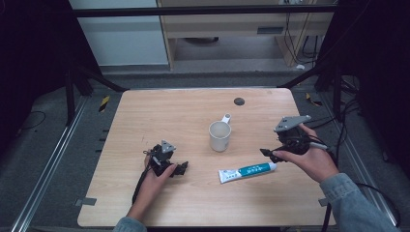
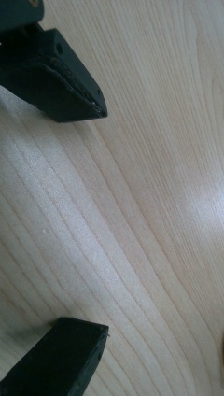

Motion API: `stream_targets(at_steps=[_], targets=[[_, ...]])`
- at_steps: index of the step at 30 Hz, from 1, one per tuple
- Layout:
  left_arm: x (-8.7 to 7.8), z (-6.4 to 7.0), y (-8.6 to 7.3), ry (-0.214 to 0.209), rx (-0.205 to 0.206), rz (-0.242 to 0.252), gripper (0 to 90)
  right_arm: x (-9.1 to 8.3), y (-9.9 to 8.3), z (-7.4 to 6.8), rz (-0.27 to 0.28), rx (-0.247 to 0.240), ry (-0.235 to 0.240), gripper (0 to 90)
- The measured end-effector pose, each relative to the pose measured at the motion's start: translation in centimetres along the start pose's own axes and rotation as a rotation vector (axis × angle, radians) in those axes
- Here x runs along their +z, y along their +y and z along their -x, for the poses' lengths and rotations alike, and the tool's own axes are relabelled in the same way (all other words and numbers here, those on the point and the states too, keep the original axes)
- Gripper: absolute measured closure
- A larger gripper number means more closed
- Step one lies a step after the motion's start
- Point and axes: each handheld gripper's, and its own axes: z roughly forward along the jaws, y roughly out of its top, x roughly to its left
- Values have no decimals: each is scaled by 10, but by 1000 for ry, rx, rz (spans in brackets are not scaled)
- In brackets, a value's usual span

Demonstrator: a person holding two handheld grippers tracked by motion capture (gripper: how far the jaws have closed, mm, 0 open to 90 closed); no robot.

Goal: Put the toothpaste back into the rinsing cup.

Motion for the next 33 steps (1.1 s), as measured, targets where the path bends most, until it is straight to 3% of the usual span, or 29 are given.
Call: stream_targets(at_steps=[7, 16, 22, 33], targets=[[0, 0, 0, 0, 0, 0, 0, 23, 4, -6, -28, -61, 67, 157], [0, 0, 0, -2, 2, 1, 0, 59, 6, -27, -60, -160, 174, 188], [0, 0, 0, -2, 2, 0, 0, 72, 2, -34, -71, -178, 218, 223], [0, 0, 0, -2, 3, -1, 0, 100, -4, -52, -154, -286, 290, 297]])
